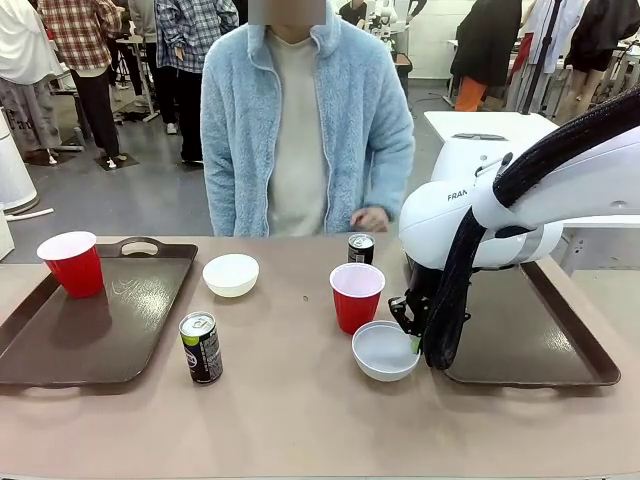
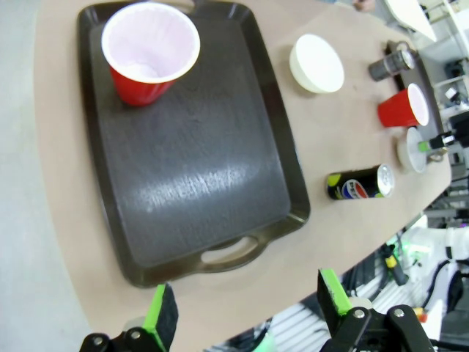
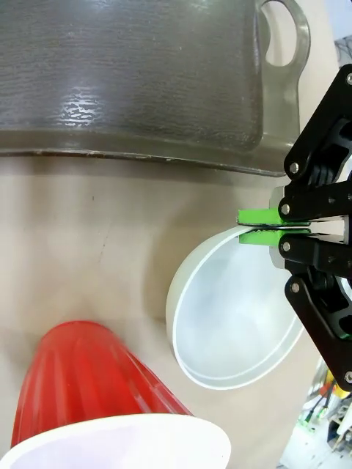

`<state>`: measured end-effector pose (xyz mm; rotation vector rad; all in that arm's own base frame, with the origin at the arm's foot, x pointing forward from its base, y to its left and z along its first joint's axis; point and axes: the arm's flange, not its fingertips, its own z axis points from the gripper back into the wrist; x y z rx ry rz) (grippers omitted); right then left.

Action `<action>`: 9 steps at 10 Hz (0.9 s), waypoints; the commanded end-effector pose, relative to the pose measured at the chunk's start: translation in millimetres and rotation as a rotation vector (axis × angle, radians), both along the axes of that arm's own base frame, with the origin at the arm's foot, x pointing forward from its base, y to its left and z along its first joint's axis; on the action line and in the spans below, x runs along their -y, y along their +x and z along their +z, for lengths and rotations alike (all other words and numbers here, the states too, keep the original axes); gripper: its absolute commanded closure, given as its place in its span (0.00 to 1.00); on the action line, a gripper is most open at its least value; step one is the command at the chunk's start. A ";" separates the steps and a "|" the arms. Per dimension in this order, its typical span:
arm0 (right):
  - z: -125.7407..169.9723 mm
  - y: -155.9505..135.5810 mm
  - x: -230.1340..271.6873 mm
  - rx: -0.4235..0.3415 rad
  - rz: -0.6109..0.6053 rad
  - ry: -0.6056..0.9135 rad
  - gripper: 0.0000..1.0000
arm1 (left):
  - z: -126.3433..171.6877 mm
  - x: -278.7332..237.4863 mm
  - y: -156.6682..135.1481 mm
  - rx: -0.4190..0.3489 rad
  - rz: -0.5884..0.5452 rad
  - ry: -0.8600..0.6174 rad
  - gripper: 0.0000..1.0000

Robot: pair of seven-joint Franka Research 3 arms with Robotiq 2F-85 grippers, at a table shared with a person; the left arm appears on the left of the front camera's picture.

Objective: Prepare tableware on both trays.
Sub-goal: Pick up a Picnic Bowl from the table and place it on a Handle tray.

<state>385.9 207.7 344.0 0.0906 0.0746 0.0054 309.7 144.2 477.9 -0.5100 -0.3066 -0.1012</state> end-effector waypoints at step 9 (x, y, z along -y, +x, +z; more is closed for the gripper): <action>188.3 -9.3 143.9 0.181 -0.157 -0.011 1.00 | 0.1 -2.2 -0.2 0.006 -0.002 -0.012 0.00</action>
